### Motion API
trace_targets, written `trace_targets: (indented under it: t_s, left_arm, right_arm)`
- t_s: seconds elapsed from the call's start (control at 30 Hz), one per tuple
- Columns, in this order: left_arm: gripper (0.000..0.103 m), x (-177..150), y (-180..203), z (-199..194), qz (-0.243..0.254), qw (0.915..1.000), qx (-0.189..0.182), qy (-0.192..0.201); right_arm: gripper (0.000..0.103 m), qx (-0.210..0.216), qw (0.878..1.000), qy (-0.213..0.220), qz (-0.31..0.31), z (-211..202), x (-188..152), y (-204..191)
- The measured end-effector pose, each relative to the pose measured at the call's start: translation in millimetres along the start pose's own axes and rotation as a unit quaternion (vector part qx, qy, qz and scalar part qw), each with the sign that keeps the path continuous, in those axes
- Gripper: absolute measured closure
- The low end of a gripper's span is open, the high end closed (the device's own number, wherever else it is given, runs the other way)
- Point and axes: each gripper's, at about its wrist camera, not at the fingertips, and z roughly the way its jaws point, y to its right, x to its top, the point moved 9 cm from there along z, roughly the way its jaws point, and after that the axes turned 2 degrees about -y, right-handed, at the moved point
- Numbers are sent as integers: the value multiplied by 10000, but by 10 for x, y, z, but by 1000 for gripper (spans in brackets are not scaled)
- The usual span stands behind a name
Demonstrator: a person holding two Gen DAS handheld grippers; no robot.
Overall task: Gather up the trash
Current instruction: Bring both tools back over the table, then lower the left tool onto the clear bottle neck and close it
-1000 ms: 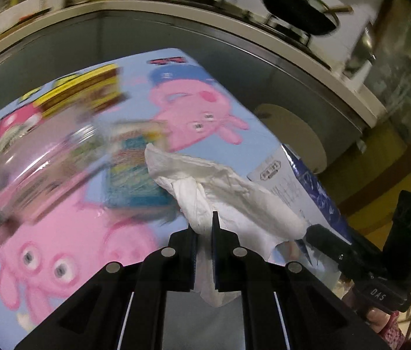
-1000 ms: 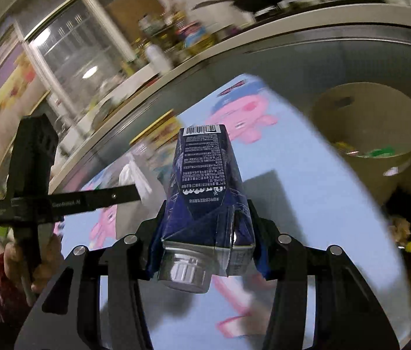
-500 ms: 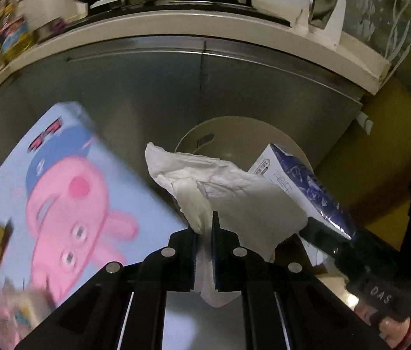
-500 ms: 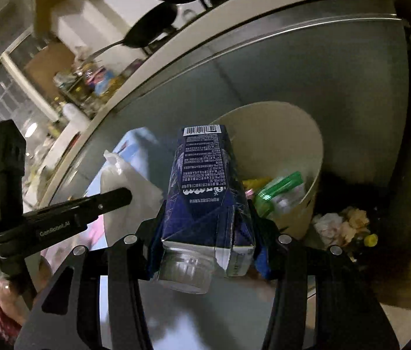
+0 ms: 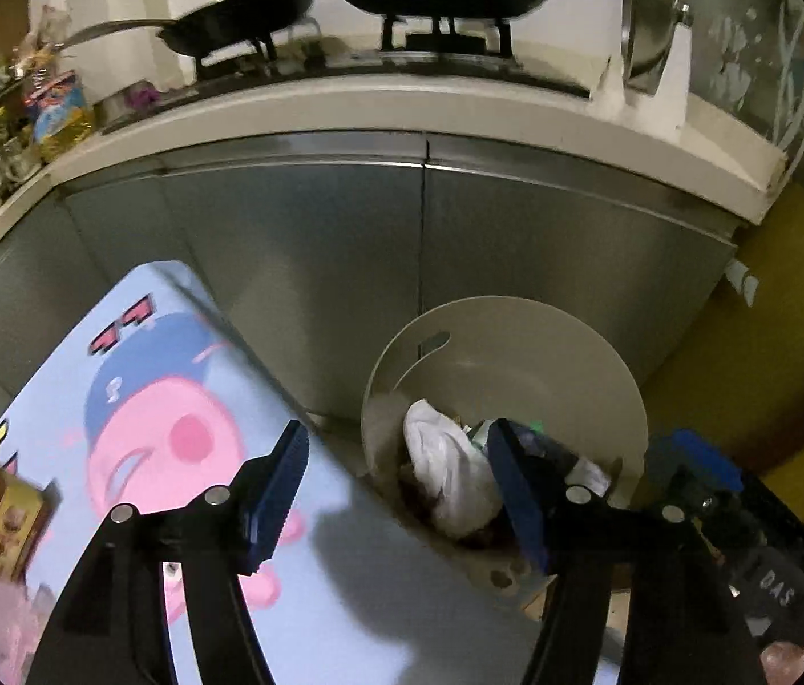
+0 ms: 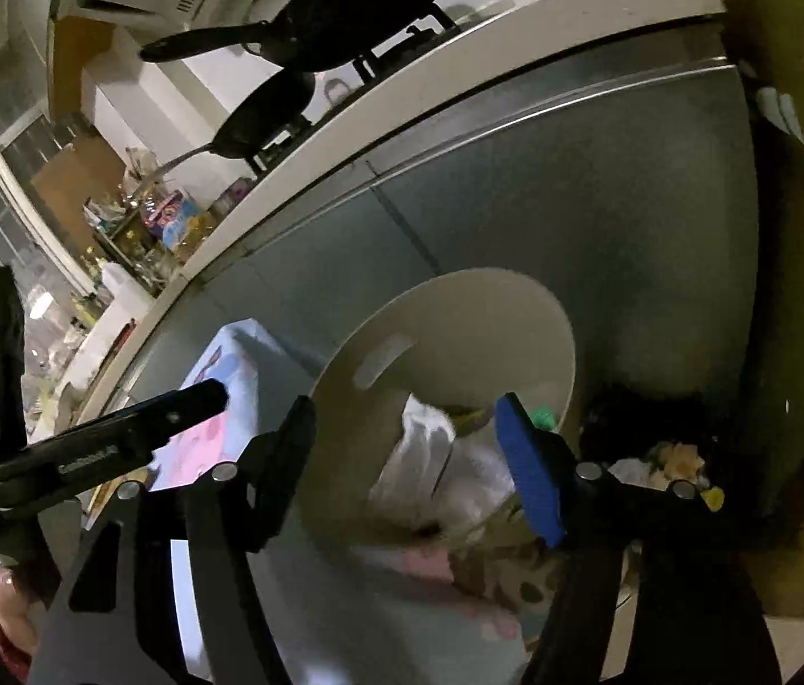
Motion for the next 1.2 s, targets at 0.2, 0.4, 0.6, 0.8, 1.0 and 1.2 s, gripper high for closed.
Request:
trace_targets:
  t_s: [0.2, 0.4, 0.6, 0.8, 1.0, 1.2]
  left_arm:
    - [38, -557, -292, -425, -339, 9994, -27, 80]
    - [38, -1255, -652, -790, -594, 9982, 117, -4]
    - [38, -1972, -1254, -1218, -1018, 9940, 397, -30]
    - [38, -2584, -2064, -1622, -1665, 9824, 848, -13]
    - [25, -2693, -2836, -1965, -1974, 9712, 1313, 244]
    - [20, -2571, -3123, -1860, -1791, 9743, 1318, 356]
  right_arm:
    - [42, 197, 9997, -145, -34, -170, -314, -259]
    - [46, 530, 9967, -493, -354, -102, -693, -823]
    - [46, 917, 9884, -900, -813, 23, -1113, -1534]
    - [47, 1193, 9770, -1334, -1160, 101, -1561, -2099]
    - [47, 1242, 9692, -1571, -1437, 130, -1848, -2420]
    - [46, 1201, 9649, -1713, -1586, 135, -1988, -2521]
